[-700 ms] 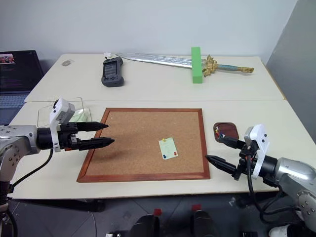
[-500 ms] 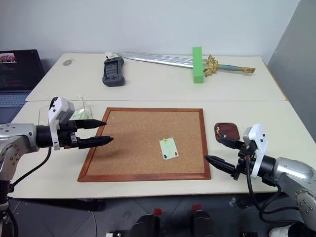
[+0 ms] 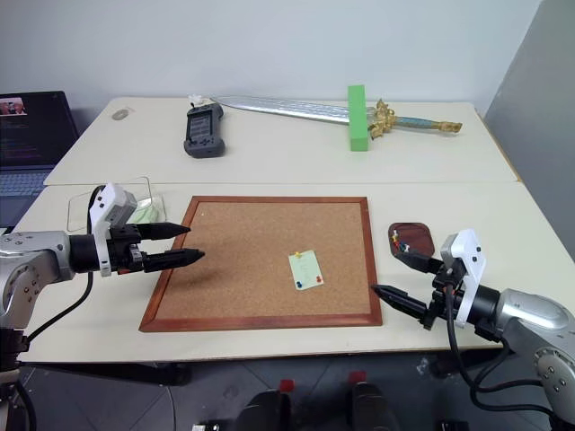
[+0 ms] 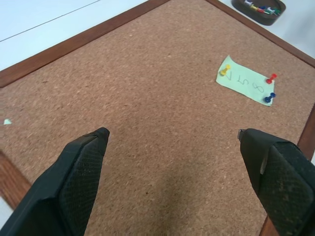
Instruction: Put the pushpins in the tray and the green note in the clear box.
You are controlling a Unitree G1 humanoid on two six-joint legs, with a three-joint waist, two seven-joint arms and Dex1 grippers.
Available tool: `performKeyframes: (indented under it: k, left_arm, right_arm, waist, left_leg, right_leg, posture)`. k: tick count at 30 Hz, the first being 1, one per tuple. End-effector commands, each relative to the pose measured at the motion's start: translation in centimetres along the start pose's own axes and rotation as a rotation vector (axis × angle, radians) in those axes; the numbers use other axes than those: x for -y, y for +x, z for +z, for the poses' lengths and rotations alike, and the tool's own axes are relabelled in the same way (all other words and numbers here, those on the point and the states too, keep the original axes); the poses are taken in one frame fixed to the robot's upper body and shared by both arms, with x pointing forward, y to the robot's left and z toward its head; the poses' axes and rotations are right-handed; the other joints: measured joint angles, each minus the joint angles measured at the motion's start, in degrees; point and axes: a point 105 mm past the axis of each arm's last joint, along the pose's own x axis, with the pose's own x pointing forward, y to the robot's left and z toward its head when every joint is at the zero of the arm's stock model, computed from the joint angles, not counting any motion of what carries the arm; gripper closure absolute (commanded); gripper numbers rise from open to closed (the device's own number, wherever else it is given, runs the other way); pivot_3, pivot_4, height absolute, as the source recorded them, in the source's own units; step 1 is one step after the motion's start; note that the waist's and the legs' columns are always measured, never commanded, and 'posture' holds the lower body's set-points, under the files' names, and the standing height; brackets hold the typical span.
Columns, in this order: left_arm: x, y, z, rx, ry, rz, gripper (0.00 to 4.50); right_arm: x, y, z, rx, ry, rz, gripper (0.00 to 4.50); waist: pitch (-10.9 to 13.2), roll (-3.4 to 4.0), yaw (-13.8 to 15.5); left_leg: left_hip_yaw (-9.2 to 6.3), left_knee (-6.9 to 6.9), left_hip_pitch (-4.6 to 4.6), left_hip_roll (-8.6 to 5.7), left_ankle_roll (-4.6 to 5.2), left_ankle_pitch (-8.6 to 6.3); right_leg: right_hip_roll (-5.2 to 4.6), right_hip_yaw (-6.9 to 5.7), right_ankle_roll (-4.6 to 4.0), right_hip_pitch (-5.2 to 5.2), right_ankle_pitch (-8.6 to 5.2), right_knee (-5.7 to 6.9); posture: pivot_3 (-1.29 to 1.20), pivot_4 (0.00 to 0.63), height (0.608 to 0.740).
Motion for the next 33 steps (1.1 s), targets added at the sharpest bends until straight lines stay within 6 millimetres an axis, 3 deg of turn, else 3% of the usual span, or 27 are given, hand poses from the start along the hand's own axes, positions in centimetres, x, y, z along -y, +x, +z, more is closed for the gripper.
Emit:
performKeyframes:
  k: [1,11,16,23,30,31,32,33]
  left_arm:
    - [-0.3,-0.9,1.5,0.053,0.041,0.031,0.04]
    - [0.1,0.3,2.2,0.155,0.029,0.039,0.04]
    - [1.0,3.0,1.9,0.174,0.148,0.006,0.88]
    - [2.8,6.0,1.6,0.201,0.199,-0.111,2.30]
    - [4.1,7.0,0.4,0.176,0.219,-0.219,3.69]
    - [4.1,7.4,0.0,0.170,0.215,-0.225,3.73]
    - [4.4,8.0,-0.4,0.167,0.206,-0.234,4.14]
    - [4.5,8.5,-0.7,0.167,0.199,-0.240,4.17]
  right_arm:
    - [0.0,-0.1,0.6,0.014,-0.046,-0.007,0.00]
    - [-0.4,0.9,0.9,0.034,-0.158,0.004,0.00]
    - [-1.0,3.2,2.1,0.109,-0.250,0.081,0.00]
    - [-0.4,5.4,1.6,0.106,-0.269,0.158,0.00]
    - [-0.8,7.1,1.4,0.110,-0.277,0.242,0.00]
    - [-0.8,7.7,1.4,0.115,-0.280,0.249,0.00]
    - [-0.8,8.4,1.5,0.122,-0.281,0.254,0.00]
    - [-0.8,8.9,1.5,0.126,-0.282,0.257,0.00]
  waist:
    - [0.0,0.00,0.0]
    - [0.0,0.00,0.0]
    - [0.0,0.00,-0.1]
    - [0.0,-0.02,0.0]
    - [0.0,-0.02,-0.2]
    - [0.0,-0.02,-0.1]
    - [0.0,-0.02,-0.1]
    - [0.0,-0.01,-0.1]
  left_leg:
    - [0.00,0.00,0.00,0.00,0.00,0.00]
    - [0.00,0.02,0.00,-0.01,0.00,0.00]
    - [0.06,0.05,0.06,0.00,-0.01,0.00]
    - [0.02,0.08,0.03,-0.04,-0.01,0.01]
    - [0.03,0.08,0.02,-0.06,-0.01,0.01]
    - [0.03,0.08,0.04,-0.07,-0.01,0.01]
    - [0.00,0.08,0.04,-0.07,-0.01,0.01]
    - [-0.02,0.08,0.02,-0.06,-0.01,0.01]
  right_leg:
    - [0.00,0.00,0.00,0.00,0.00,0.00]
    - [0.00,0.00,0.00,0.00,0.00,0.01]
    - [-0.01,0.06,0.00,0.01,0.01,0.04]
    - [-0.01,0.02,-0.01,0.02,0.02,0.05]
    - [0.00,0.02,-0.01,0.00,0.02,0.06]
    - [0.01,0.02,-0.01,0.00,0.02,0.06]
    - [0.01,-0.01,-0.02,0.00,0.02,0.08]
    - [0.00,-0.01,-0.02,0.01,0.02,0.08]
  posture:
    - [0.00,0.150,0.740]
    - [0.00,0.150,0.740]
    - [0.00,0.150,0.740]
    - [0.00,0.150,0.740]
    - [0.00,0.150,0.740]
    - [0.00,0.150,0.740]
    - [0.00,0.150,0.740]
    - [0.00,0.150,0.740]
